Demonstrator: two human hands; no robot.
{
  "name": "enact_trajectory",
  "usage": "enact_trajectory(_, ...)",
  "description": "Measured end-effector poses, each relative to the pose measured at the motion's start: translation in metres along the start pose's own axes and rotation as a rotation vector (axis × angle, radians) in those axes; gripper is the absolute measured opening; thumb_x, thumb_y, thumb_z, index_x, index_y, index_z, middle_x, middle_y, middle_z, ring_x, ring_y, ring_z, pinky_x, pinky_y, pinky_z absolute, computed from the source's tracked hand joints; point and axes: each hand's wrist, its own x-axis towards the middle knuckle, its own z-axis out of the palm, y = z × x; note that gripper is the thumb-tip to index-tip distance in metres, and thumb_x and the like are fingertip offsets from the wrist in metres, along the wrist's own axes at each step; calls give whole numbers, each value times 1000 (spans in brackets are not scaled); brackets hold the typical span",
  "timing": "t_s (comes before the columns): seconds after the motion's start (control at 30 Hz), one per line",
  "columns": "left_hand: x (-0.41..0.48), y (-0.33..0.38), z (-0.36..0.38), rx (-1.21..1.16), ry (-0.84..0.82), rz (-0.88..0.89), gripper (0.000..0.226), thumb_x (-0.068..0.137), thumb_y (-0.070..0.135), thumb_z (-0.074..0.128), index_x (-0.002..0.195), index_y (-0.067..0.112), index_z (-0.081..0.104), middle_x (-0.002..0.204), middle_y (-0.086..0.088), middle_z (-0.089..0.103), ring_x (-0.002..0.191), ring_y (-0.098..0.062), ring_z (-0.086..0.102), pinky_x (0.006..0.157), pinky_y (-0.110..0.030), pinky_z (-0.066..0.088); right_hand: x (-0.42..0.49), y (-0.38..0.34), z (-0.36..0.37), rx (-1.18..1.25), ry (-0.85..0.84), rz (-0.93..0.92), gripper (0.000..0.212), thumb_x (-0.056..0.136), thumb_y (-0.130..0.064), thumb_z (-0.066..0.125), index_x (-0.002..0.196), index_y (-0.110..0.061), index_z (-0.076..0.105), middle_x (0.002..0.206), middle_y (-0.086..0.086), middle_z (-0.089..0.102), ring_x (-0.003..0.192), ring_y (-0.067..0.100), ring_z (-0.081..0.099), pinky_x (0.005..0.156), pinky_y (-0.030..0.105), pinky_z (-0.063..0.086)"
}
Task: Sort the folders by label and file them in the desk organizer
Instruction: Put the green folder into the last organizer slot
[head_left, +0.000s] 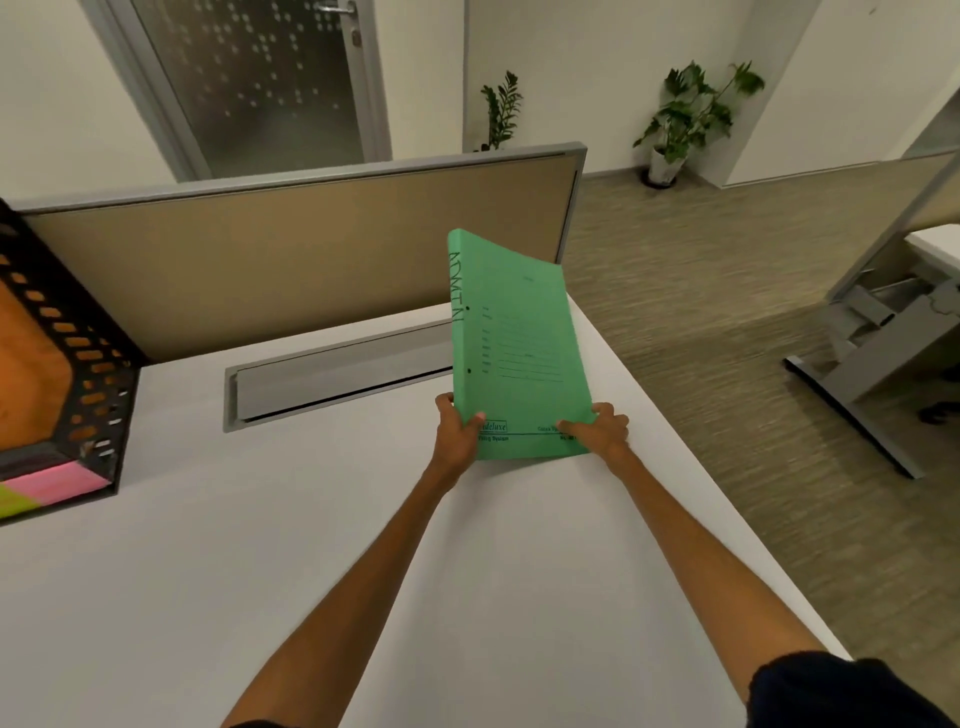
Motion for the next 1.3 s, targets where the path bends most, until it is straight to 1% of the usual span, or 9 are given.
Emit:
enact_trajectory(0.2, -35, 6, -25, 8, 68, 195, 34, 100, 7, 46, 126, 3, 24, 123, -14, 57, 104, -29, 65, 85, -44, 58, -29, -68, -15, 95, -25, -269, 91, 75, -37, 82, 145, -10, 30, 143, 15, 24, 136, 32, 33, 113, 45, 35)
enact_trajectory(0.47, -79, 18, -85, -14, 310, 317, 39, 93, 2, 56, 117, 22, 33, 109, -3, 60, 97, -15, 65, 72, -21, 59, -107, -221, -26, 31, -23, -719, 110, 61, -54, 85, 147, -22, 25, 146, 9, 22, 138, 30, 30, 113, 51, 33)
enact_trajectory(0.6, -105, 19, -121, -20, 428, 341, 45, 91, -2, 57, 114, 30, 36, 104, 13, 57, 99, -3, 62, 69, -14, 55, -164, -294, -7, 62, -31, -925, 122, 50, -67, 80, 148, -22, 24, 144, 7, 25, 133, 23, 33, 106, 38, 36)
enact_trajectory(0.77, -133, 20, -174, -22, 588, 393, 49, 87, -6, 59, 111, 33, 42, 101, 10, 57, 100, -1, 58, 71, -11, 53, -224, -351, 35, -29, -59, -1108, 106, 63, -56, 83, 147, -17, 31, 152, 6, 20, 138, 22, 29, 112, 39, 30)
enact_trajectory(0.87, -150, 21, -208, -9, 702, 421, 61, 84, -10, 60, 104, 45, 43, 102, 7, 56, 101, -5, 56, 76, -15, 54, -256, -378, 57, -75, -49, -1182, 92, 61, -50, 86, 135, -16, 42, 141, 6, 32, 125, 19, 40, 109, 39, 39)
enact_trajectory(1.03, -171, 17, -259, 8, 820, 414, 51, 80, -14, 61, 108, 26, 47, 102, 3, 53, 100, -8, 51, 81, -33, 57, -312, -419, 90, -124, -79, -1269, 59, 65, -50, 83, 100, -9, 57, 121, 4, 46, 109, 19, 49, 94, 39, 50)
enact_trajectory(1.13, -180, 22, -286, -16, 859, 427, 47, 82, -9, 65, 112, 22, 48, 107, 1, 53, 100, 0, 50, 82, -28, 56, -344, -438, 112, -48, -134, -1302, 61, 70, -35, 84, 114, -3, 59, 126, 8, 52, 116, 25, 52, 82, 46, 57)
enact_trajectory(1.2, -185, 25, -304, -23, 868, 448, 47, 83, -4, 69, 114, 24, 47, 107, 1, 52, 100, -2, 50, 82, -24, 54, -364, -449, 122, -14, -149, -1350, 69, 72, -32, 84, 128, -6, 54, 133, 7, 52, 121, 20, 49, 88, 41, 56)
enact_trajectory(1.3, -189, 29, -332, 5, 880, 471, 45, 83, 7, 74, 117, 20, 47, 106, 1, 51, 98, -6, 49, 77, -17, 50, -389, -466, 133, -17, -110, -1446, 66, 73, -35, 82, 129, -10, 56, 128, 3, 57, 115, 12, 50, 99, 34, 48)
